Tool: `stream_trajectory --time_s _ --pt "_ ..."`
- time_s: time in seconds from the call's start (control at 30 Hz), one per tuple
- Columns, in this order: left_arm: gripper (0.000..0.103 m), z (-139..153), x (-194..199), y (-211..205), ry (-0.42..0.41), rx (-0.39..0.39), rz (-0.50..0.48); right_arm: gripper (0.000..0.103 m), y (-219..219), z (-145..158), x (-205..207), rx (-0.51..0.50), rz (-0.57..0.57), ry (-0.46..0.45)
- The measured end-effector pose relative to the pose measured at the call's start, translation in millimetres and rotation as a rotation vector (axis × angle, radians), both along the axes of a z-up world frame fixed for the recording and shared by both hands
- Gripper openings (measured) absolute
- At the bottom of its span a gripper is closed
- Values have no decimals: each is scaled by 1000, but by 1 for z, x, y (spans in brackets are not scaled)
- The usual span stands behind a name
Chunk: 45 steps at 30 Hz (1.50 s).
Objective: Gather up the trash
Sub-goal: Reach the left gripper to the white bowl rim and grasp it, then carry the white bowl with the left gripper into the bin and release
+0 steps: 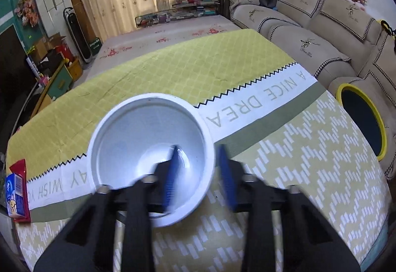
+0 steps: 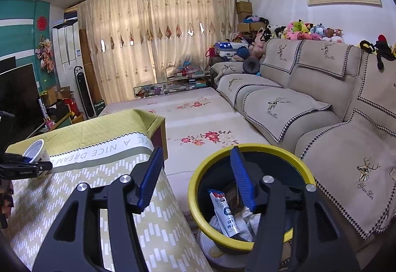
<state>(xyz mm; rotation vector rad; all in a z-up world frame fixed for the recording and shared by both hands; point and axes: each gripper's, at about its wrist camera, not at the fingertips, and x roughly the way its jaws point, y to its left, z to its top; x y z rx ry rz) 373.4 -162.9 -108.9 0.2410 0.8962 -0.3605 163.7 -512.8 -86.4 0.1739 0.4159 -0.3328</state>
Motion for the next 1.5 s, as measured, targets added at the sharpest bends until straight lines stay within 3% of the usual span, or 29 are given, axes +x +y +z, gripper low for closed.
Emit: stream_trajectory --time_s 0.23,0.47,0.8,1.1,1.27,1.3,1.33,1.37,1.4,1.5 --pt "9 6 -10 -9 -33 0 -28 54 -1 2 -9 1 -10 -45" --pt "8 32 -33 -60 -49 -26 -156 54 -26 0 -26 48 -38 -5" --pt "8 61 -77 -226 -35 -71 -455 54 -53 1 -92 29 -74 6" --pt "8 32 -89 -366 56 -61 -575 54 -84 -3 -127 54 -154 12" --pt "10 5 -84 -413 129 -55 -600 54 -90 -5 -131 65 -164 19" --pt "24 0 -83 -420 134 -51 -593 54 -90 -5 -130 65 -164 19" --pt "49 -4 -81 -418 138 -52 -587 54 -89 -4 -130 65 -162 18" --pt "61 -5 -80 -417 136 -57 -573 54 -88 -3 -130 66 -160 14" --pt "69 -3 -80 -412 117 -69 -553 54 -87 -2 -131 66 -158 11" --pt "71 6 -79 -384 89 -74 -531 54 -78 3 -132 56 -148 0"
